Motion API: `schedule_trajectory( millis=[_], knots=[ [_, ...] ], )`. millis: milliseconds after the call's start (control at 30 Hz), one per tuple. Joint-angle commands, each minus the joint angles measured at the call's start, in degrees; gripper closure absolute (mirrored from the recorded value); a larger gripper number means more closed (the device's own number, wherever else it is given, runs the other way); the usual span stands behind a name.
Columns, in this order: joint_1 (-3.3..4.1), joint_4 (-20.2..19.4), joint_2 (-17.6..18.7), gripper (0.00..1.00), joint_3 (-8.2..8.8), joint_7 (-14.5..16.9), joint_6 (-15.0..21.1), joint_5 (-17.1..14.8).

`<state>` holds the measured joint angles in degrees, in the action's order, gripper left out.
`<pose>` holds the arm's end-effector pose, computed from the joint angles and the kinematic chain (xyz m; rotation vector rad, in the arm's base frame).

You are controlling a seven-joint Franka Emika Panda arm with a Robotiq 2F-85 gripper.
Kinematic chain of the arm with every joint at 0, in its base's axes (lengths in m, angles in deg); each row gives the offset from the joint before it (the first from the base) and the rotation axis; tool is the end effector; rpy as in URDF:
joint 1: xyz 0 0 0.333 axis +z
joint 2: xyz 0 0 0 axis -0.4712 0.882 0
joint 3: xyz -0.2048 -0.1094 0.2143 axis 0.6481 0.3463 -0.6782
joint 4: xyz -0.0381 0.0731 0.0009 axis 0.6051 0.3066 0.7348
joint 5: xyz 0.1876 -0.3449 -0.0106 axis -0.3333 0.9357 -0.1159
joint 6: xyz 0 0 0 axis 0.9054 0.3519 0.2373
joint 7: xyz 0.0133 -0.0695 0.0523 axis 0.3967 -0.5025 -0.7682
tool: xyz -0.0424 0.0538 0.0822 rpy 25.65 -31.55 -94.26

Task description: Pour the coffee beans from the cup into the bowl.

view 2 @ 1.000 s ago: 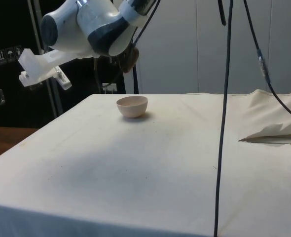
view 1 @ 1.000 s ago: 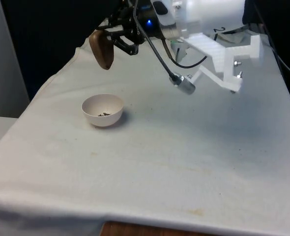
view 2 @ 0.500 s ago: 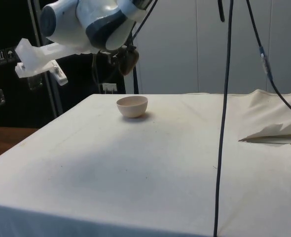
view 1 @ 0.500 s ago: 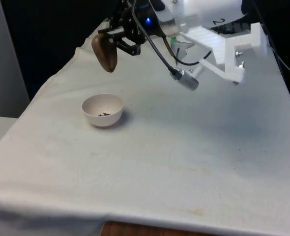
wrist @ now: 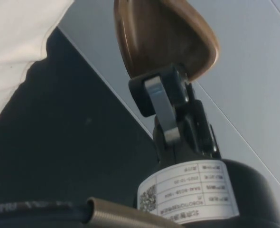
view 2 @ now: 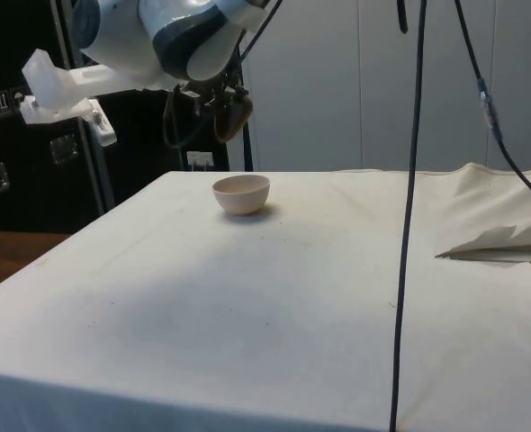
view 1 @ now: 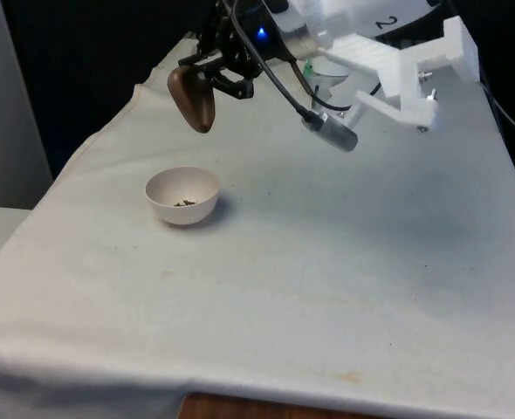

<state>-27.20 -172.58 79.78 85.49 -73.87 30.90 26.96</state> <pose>0.6446 -0.0474 0.3010 1.9198 -0.5974 0.0661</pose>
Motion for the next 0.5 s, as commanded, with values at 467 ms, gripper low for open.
schedule_trajectory(
  millis=[467],
  knots=[
    [-1.43,-0.5,-1.0,1.00,0.23,1.0,5.0,-3.7]
  ],
)
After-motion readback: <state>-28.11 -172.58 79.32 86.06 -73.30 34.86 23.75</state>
